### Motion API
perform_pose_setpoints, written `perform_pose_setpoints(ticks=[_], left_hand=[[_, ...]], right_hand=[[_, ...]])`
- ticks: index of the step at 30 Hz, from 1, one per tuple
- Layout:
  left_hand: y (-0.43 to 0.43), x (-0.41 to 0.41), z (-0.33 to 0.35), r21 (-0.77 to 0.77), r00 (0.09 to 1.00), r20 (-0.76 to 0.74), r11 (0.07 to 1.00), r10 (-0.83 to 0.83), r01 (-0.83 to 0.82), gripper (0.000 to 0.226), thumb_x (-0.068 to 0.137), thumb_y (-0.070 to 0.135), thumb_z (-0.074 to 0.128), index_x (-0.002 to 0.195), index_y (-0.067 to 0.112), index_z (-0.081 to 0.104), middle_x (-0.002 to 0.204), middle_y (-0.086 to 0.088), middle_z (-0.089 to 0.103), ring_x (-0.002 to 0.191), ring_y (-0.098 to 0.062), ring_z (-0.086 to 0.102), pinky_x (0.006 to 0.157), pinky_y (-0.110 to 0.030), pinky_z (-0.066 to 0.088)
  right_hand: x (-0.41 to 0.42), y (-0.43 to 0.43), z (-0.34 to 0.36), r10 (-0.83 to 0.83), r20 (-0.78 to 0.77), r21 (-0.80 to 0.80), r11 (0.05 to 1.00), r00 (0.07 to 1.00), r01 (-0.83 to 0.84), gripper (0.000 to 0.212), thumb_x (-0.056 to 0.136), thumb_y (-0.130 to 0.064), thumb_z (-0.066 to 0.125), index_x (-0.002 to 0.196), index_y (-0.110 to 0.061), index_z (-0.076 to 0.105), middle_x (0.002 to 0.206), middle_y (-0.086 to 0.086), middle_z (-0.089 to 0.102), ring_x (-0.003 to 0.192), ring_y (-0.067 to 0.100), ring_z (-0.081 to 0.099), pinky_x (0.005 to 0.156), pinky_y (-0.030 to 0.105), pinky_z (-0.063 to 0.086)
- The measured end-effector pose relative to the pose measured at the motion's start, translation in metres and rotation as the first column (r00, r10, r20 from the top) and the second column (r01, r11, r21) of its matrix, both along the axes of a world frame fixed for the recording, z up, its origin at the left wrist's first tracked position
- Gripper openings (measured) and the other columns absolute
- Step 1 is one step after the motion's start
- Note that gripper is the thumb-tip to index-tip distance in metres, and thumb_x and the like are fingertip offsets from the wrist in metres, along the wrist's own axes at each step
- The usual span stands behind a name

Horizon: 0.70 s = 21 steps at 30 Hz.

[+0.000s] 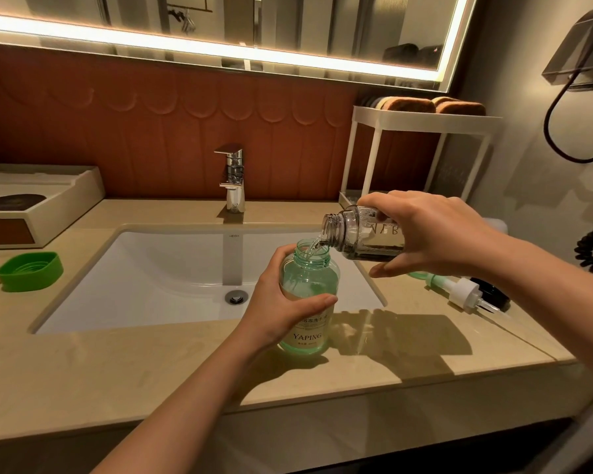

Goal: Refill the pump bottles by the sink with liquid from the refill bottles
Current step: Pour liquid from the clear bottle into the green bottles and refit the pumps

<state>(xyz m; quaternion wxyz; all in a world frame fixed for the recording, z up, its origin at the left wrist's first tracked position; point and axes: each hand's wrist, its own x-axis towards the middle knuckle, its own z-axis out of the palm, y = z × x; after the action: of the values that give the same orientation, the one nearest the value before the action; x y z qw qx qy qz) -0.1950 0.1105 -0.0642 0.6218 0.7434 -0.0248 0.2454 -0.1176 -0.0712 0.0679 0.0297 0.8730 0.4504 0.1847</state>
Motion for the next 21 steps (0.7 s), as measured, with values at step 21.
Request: perform_pose_setpoints(ticks=[21], left_hand=[[0.0, -0.0008, 0.0008, 0.012, 1.0, 0.013, 1.0, 0.009, -0.009, 0.063, 0.056, 0.03, 0.084, 0.106, 0.042, 0.048, 0.1, 0.021, 0.06, 0.089, 0.011, 0.059, 0.068, -0.007, 0.048]], right_hand=[[-0.0026, 0.0025, 0.0046, 0.007, 0.017, -0.031, 1.0, 1.0, -0.006, 0.095, 0.061, -0.059, 0.072, 0.141, -0.028, 0.031, 0.121, -0.003, 0.057, 0.108, 0.018, 0.054, 0.076, 0.033, 0.052]])
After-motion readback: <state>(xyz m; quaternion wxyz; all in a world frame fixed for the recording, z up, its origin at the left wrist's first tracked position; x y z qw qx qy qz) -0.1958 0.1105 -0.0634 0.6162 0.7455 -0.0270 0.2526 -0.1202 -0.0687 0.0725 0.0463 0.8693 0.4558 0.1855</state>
